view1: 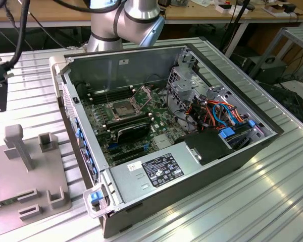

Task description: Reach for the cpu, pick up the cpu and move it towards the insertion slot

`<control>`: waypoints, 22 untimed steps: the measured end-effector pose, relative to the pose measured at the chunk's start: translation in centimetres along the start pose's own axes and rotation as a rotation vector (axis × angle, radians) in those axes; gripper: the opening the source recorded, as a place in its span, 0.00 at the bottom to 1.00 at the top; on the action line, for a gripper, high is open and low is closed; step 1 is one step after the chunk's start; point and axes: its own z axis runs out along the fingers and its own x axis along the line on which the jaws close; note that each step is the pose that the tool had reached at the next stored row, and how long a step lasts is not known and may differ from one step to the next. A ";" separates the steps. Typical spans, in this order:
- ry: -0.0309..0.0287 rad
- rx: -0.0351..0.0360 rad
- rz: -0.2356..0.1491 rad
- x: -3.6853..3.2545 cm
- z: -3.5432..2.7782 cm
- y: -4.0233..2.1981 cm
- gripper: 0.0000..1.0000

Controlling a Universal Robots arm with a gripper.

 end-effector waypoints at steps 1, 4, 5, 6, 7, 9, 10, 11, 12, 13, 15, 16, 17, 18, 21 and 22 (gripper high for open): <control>0.0001 0.0003 0.000 0.01 -0.70 0.03 0.55; -0.0001 0.0006 0.000 0.05 -2.65 0.11 0.55; 0.0000 0.0006 0.000 0.06 -3.20 0.14 0.55; -0.0002 0.0005 0.000 0.07 -3.29 0.14 0.55; -0.0002 0.0005 0.000 0.07 -3.29 0.14 0.55; -0.0001 0.0006 0.000 0.07 -3.30 0.14 0.55; 0.0000 0.0006 0.000 0.07 -3.31 0.14 0.55; 0.0000 0.0006 0.000 0.07 -3.31 0.14 0.55; -0.0001 0.0006 0.000 0.07 -3.32 0.14 0.55; 0.0001 0.0008 0.000 0.03 -3.33 0.15 0.55; 0.0000 0.0007 0.000 -0.22 -3.33 0.16 0.55; 0.0001 0.0007 0.000 -0.41 -3.33 0.17 0.55; 0.0000 0.0007 0.000 -0.62 -3.33 0.18 0.55; -0.0001 0.0006 0.000 -0.84 -3.33 0.19 0.55; 0.0000 0.0007 0.000 -1.75 -3.35 0.24 0.55; 0.0000 0.0006 0.000 -2.11 -3.36 0.25 0.55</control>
